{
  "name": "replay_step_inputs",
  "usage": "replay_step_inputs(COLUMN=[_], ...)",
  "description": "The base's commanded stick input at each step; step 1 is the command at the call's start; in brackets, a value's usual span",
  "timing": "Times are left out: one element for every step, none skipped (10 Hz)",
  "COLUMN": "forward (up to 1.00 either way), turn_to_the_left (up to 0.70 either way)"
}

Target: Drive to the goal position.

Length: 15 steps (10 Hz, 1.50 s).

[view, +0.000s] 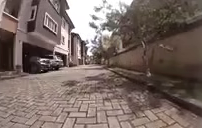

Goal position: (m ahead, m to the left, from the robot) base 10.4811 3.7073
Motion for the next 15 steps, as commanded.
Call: replay_step_inputs(forward=[0.5,0.5,0.5,0.5,0.5,0.5,0.5,0.5,0.5,0.5,0.5,0.5,0.5,0.5,0.5], turn_to_the_left=[0.0,0.0,0.0,0.0,0.0,0.0,0.0,0.0,0.0,0.0,0.0,0.0,0.0,0.0,0.0])
